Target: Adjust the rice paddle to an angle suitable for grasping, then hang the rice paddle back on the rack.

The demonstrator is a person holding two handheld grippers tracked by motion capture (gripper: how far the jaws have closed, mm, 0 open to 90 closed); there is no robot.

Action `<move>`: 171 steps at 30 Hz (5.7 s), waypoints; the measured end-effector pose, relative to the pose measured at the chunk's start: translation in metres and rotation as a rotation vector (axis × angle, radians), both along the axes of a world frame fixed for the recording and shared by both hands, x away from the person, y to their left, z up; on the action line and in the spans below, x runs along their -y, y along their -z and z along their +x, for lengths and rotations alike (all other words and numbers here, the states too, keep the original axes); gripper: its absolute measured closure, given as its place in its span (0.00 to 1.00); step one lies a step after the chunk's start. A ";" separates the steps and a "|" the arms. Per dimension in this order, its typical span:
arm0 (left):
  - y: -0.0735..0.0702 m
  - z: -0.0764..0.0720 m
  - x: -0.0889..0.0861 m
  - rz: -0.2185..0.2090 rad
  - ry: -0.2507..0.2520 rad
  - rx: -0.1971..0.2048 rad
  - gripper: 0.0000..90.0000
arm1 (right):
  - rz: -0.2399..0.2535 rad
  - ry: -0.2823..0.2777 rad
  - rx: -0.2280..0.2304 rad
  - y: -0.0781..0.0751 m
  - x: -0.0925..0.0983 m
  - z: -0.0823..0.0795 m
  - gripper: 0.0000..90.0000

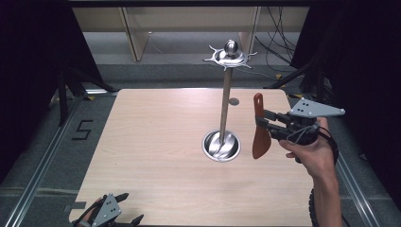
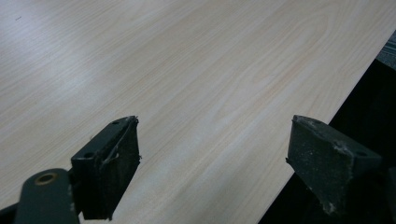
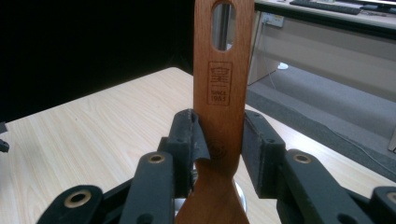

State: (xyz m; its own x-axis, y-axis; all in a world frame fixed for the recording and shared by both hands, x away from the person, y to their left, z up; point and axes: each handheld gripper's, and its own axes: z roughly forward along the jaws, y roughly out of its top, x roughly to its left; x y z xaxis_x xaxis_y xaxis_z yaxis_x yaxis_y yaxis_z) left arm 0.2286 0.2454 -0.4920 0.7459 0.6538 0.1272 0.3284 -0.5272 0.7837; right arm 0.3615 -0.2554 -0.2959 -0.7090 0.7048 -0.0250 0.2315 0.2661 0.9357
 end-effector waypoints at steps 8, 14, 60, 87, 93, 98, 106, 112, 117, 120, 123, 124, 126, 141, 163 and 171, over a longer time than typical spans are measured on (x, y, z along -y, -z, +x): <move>0.001 0.000 0.001 -0.020 -0.010 -0.001 0.18 | 0.014 -0.008 0.027 -0.021 0.000 -0.001 0.75; 0.001 0.000 0.001 -0.020 -0.008 -0.001 0.18 | 0.019 -0.013 0.044 -0.035 -0.003 0.005 0.75; 0.001 -0.001 0.002 -0.028 -0.010 0.004 0.18 | 0.059 -0.026 0.022 -0.055 -0.028 0.043 0.75; 0.000 -0.001 0.001 -0.005 -0.003 -0.015 0.18 | 0.130 0.037 -0.003 -0.031 -0.001 0.025 0.50; 0.001 -0.001 0.002 -0.026 -0.016 -0.017 0.18 | 0.127 0.060 -0.016 -0.013 0.011 0.010 0.48; 0.000 0.000 0.001 -0.004 -0.006 0.007 0.18 | 0.147 0.065 -0.034 0.005 0.015 0.006 0.47; 0.000 -0.001 0.002 -0.033 -0.016 0.000 0.18 | 0.087 0.066 -0.060 0.024 0.015 0.008 0.45; 0.000 -0.001 0.002 -0.031 -0.015 0.010 0.18 | 0.070 0.086 -0.088 0.032 0.016 0.003 0.44; -0.001 -0.001 0.001 -0.024 -0.009 0.005 0.18 | 0.028 0.088 -0.097 0.040 0.018 0.004 0.42; 0.000 -0.002 0.002 -0.037 -0.019 -0.014 0.18 | 0.014 0.092 -0.094 0.046 0.017 0.006 0.41; -0.001 -0.002 0.001 -0.030 -0.012 -0.008 0.18 | -0.004 0.092 -0.103 0.051 0.017 0.007 0.40; -0.001 -0.002 0.001 -0.029 -0.012 -0.007 0.18 | 0.013 0.113 -0.113 0.054 0.016 0.006 0.40; -0.001 0.000 0.000 -0.021 -0.008 0.015 0.18 | -0.003 0.107 -0.118 0.058 0.017 0.006 0.40; -0.001 0.000 0.003 -0.045 -0.018 -0.016 0.18 | -0.042 0.135 -0.212 0.092 0.031 0.002 0.39; 0.000 -0.001 0.000 -0.034 -0.014 0.013 0.18 | -0.100 0.134 -0.274 0.118 0.032 -0.002 0.38; -0.002 0.000 -0.001 -0.015 -0.007 0.020 0.18 | -0.134 0.104 -0.272 0.127 0.027 -0.004 0.37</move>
State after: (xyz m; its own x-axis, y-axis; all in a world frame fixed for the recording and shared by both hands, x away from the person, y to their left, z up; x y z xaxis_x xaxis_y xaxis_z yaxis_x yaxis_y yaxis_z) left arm 0.2282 0.2463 -0.4904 0.7389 0.6607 0.1322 0.3163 -0.5134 0.7977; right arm 0.3579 -0.2824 -0.4229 -0.6270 0.7768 0.0584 0.5007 0.3444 0.7942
